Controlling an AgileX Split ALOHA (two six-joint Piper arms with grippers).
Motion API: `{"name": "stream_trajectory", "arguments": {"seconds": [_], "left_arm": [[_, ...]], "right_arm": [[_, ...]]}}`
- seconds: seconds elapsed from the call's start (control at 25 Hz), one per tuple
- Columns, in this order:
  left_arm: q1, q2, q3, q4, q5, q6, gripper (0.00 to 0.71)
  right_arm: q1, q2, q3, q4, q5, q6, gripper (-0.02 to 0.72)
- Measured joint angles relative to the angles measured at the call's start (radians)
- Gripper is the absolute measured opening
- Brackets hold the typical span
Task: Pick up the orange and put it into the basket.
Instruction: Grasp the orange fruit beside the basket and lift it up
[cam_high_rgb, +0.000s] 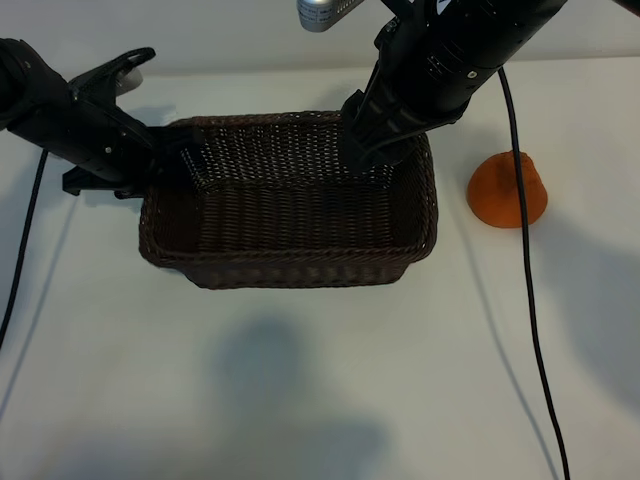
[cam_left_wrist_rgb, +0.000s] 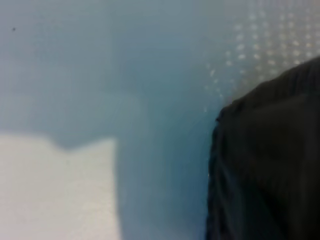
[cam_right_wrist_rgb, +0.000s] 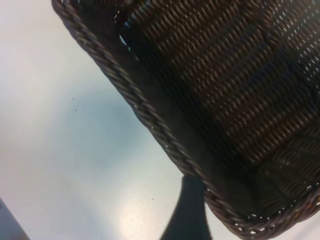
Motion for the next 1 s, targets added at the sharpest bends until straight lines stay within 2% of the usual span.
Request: {"name": "stream_trajectory", "arguments": {"seconds": [0.12,0.24,0.6,0.84,1.0], "left_arm": [[-0.001,0.000,0.000,-0.002,0.001,0.002,0.535],[-0.001,-0.001,0.000,-0.002,0.002,0.002,0.618],[-0.001,-0.075,0.000,0.030,0.017,-0.003,0.612],[-0.001,-0.164,0.000,0.051,0.064,-0.004,0.600],[-0.001,-0.240,0.000,0.051,0.081,-0.005,0.594]], "right_arm": [[0.000,0.000,0.000,0.000,0.000,0.000,0.593],[0.000,0.000,0.000,0.000,-0.002,0.000,0.593],[0.000,0.000,0.000,0.000,-0.004,0.004,0.593],[0.000,0.000,0.000,0.024,-0.004,0.059,0.593],[0.000,0.000,0.000,0.018,0.000,0.073,0.593]]}}
